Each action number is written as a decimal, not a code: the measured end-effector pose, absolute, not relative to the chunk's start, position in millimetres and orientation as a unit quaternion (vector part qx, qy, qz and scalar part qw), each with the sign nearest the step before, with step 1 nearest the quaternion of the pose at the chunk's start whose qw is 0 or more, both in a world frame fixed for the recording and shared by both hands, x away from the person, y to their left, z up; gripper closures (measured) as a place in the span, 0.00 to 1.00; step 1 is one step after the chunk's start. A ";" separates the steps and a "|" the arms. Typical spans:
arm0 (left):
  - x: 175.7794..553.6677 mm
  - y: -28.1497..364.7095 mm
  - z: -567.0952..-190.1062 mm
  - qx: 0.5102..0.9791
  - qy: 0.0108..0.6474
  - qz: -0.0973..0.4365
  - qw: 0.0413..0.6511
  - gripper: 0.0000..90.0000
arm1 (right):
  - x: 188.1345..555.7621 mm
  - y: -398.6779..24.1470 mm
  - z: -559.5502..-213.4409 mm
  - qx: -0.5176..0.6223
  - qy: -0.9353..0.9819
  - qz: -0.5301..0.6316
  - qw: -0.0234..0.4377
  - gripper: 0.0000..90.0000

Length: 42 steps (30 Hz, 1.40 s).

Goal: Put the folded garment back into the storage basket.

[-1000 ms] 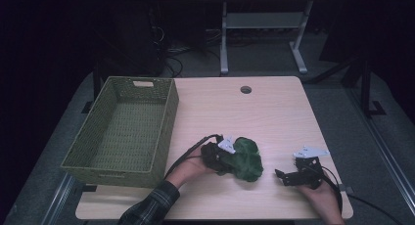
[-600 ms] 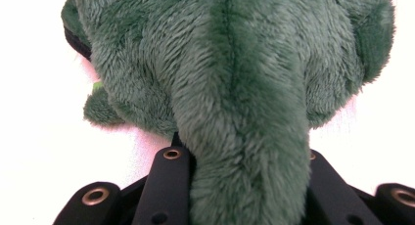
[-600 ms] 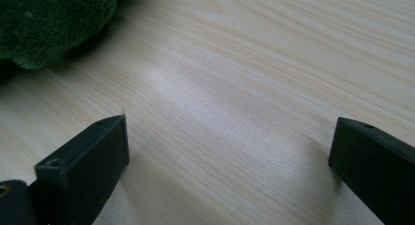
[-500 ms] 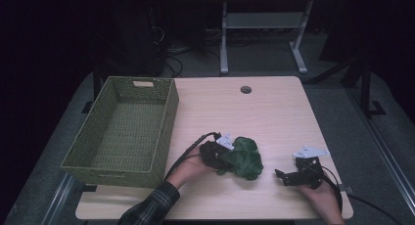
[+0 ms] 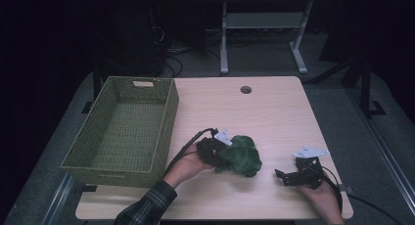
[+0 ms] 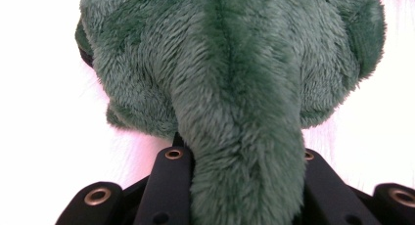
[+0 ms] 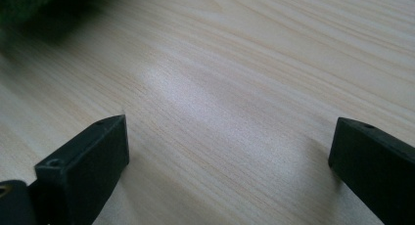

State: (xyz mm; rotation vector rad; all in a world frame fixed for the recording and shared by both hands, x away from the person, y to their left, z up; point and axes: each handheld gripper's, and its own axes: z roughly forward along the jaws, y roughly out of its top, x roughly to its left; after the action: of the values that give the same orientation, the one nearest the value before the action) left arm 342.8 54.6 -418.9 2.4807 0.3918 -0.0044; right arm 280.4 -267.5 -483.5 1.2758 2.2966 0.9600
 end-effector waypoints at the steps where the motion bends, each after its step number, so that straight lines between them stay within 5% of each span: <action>1: 343.6 56.6 -415.9 0.938 0.151 -0.002 0.312 0.81 | 280.3 -267.5 -483.4 0.450 0.809 0.338 0.171 0.01; 42: 352.0 164.3 -300.9 0.916 0.228 0.085 0.320 0.80 | 280.2 -267.3 -483.4 0.451 0.808 0.338 0.170 0.01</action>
State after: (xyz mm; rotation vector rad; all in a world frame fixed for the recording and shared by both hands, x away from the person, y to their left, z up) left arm 352.0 164.3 -300.9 2.4058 0.5992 0.2227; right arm 280.2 -267.3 -483.4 1.2812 2.2964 0.9595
